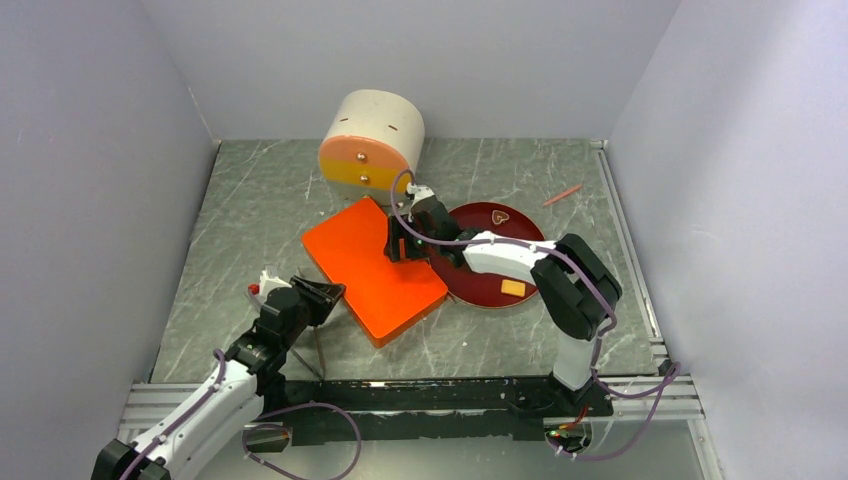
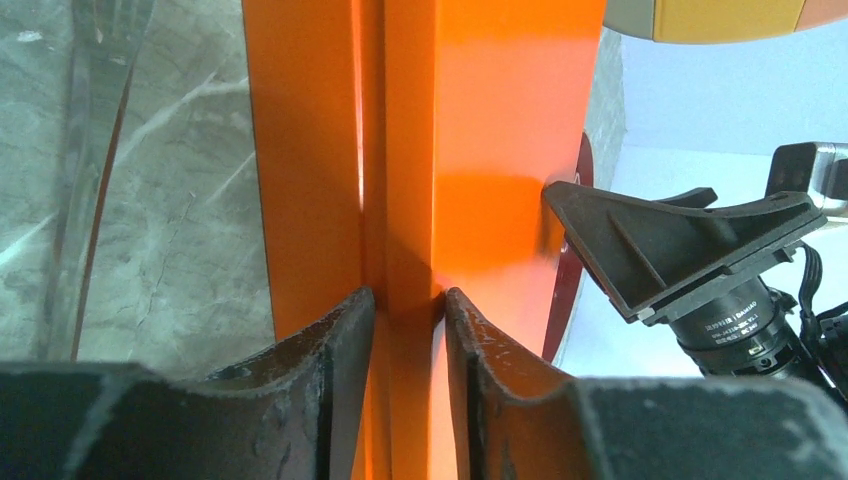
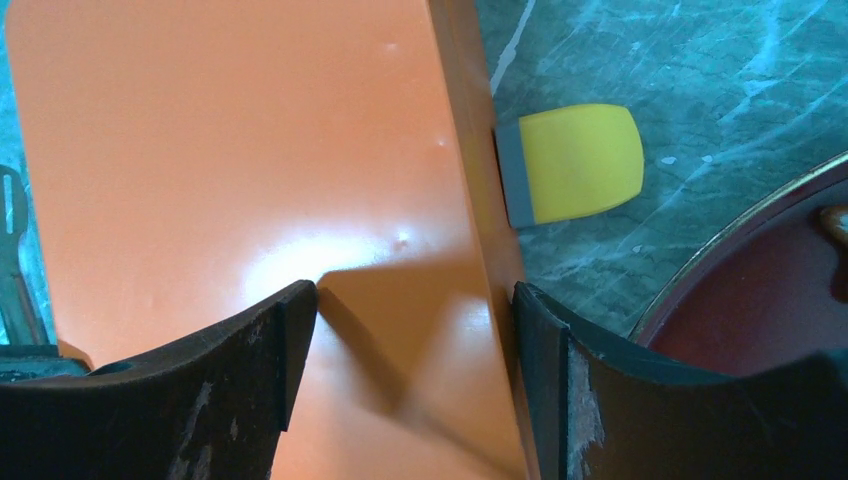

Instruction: Pack the cookies

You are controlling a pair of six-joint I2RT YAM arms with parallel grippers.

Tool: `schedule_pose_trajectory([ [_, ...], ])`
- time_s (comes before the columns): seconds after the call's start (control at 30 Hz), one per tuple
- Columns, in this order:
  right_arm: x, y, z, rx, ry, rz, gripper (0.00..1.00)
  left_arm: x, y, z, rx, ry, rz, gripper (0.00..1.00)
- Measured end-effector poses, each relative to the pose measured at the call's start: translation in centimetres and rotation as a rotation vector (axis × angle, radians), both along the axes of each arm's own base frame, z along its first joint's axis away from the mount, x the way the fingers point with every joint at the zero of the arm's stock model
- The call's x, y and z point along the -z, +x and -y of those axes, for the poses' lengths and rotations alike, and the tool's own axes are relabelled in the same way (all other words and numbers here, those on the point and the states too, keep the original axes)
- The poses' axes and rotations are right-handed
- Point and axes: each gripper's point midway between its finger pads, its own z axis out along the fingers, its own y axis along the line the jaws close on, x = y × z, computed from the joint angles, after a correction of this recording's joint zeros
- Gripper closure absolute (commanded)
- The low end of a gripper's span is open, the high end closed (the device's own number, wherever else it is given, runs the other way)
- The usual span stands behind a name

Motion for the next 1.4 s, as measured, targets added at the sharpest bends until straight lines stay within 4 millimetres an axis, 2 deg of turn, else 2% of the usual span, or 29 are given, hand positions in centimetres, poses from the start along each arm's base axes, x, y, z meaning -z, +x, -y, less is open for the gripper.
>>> schedule_pose_trajectory([
  [0.17, -0.2, 0.0, -0.2, 0.033, -0.036, 0.057, 0.22, -0.2, 0.1, 0.3, 0.006, -0.020, 0.011, 0.53],
  [0.53, -0.6, 0.2, 0.0, 0.073, -0.050, 0.079, 0.18, -1.1, 0.1, 1.2, 0.073, -0.002, 0.031, 0.33],
  [0.67, -1.1, -0.6, 0.1, 0.058, -0.056, 0.065, 0.16, 1.7, -1.9, 1.2, 0.125, 0.053, -0.096, 0.30],
  [0.87, -3.0, -1.3, 0.6, 0.044, -0.037, 0.058, 0.13, 1.9, -2.7, 1.5, 0.165, 0.069, -0.149, 0.28],
  [1.0, -4.9, -1.4, 0.8, 0.033, 0.001, 0.070, 0.12, 1.9, -3.1, 1.7, 0.191, 0.077, -0.162, 0.28],
  [1.1, -6.4, -1.6, 1.0, 0.024, 0.027, 0.080, 0.11, 1.5, -3.4, 1.5, 0.194, 0.088, -0.164, 0.24],
  [1.23, -7.7, -2.1, 2.2, 0.027, 0.037, 0.094, 0.10, -0.3, -2.8, 0.3, 0.166, 0.171, -0.140, 0.16],
  [1.4, -8.1, -4.0, 5.3, 0.060, 0.025, 0.082, 0.07, -6.3, 0.4, -0.9, 0.139, 0.335, -0.026, 0.11],
])
